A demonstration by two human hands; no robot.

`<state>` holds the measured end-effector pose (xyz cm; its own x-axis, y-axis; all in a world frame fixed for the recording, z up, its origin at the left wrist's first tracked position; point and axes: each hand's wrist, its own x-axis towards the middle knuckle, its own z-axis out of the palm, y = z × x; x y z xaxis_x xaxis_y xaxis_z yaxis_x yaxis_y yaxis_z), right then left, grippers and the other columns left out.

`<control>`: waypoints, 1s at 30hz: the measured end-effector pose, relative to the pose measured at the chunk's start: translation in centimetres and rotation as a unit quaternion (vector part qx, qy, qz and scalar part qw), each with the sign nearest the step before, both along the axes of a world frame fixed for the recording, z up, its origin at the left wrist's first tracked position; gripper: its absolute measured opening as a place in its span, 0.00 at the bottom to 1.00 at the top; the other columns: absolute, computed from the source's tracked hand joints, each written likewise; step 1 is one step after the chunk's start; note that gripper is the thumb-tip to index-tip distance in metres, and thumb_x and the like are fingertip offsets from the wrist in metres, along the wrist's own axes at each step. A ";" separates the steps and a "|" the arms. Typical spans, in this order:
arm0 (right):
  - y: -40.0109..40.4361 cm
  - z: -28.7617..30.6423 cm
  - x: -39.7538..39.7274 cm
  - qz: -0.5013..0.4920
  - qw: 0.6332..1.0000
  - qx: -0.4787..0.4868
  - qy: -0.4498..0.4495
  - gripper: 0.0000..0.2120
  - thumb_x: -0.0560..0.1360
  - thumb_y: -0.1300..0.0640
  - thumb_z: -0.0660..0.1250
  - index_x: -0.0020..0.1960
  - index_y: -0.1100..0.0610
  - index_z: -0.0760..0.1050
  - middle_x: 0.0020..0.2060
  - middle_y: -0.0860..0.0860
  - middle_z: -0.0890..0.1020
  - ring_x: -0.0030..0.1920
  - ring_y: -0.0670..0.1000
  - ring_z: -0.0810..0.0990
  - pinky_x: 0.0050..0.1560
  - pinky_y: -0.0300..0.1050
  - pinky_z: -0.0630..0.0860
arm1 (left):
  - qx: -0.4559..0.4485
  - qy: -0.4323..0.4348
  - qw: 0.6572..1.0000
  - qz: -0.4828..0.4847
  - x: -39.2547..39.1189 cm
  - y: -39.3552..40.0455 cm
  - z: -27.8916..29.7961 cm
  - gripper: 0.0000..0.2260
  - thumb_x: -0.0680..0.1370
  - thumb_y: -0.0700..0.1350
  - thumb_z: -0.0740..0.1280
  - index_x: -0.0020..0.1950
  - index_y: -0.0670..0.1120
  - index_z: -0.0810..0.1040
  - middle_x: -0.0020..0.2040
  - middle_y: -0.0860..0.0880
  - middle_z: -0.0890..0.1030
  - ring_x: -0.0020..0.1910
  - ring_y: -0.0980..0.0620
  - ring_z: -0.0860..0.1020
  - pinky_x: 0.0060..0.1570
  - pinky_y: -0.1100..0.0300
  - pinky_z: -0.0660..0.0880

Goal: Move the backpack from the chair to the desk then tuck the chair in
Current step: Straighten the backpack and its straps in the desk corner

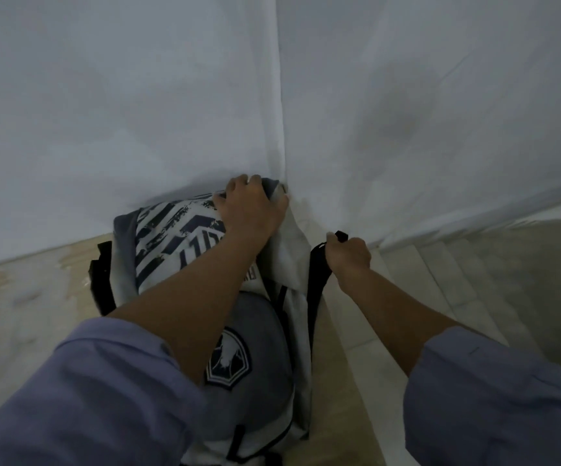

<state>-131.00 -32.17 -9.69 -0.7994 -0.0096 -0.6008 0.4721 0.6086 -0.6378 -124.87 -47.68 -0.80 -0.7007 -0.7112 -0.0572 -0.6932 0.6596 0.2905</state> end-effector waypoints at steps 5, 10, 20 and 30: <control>-1.3 -1.9 -1.5 -0.037 0.997 -0.029 -0.067 0.33 0.78 0.43 0.68 0.73 0.64 0.68 0.68 0.61 0.76 0.65 0.62 0.78 0.65 0.55 0.77 | -0.004 -0.063 0.998 0.029 -1.6 -1.1 -1.2 0.31 0.77 0.67 0.59 0.66 0.45 0.76 0.66 0.45 0.78 0.70 0.42 0.71 0.73 0.29 0.48; -2.8 -2.5 -2.2 -0.083 0.992 -0.062 -0.075 0.27 0.73 0.45 0.76 0.61 0.65 0.77 0.56 0.61 0.83 0.53 0.62 0.83 0.57 0.54 0.82 | -0.004 -0.035 0.999 0.036 -1.5 -1.5 -1.1 0.17 0.79 0.57 0.62 0.52 0.45 0.82 0.51 0.46 0.83 0.56 0.42 0.79 0.73 0.32 0.56; -6.6 2.0 -2.6 0.031 0.996 -0.077 0.030 0.18 0.68 0.50 0.80 0.52 0.53 0.76 0.48 0.51 0.81 0.40 0.49 0.77 0.46 0.44 0.81 | 0.003 0.194 0.981 -0.015 3.5 -4.0 0.9 0.11 0.80 0.45 0.65 0.51 0.42 0.85 0.45 0.43 0.85 0.42 0.45 0.81 0.42 0.60 0.71; -10.1 5.2 -1.8 0.174 0.977 0.038 0.121 0.17 0.72 0.59 0.74 0.60 0.54 0.77 0.57 0.54 0.82 0.54 0.56 0.82 0.52 0.42 0.78 | 0.018 0.309 0.951 -0.003 9.0 -6.8 3.7 0.11 0.80 0.46 0.67 0.58 0.44 0.85 0.51 0.48 0.86 0.47 0.55 0.80 0.48 0.64 0.74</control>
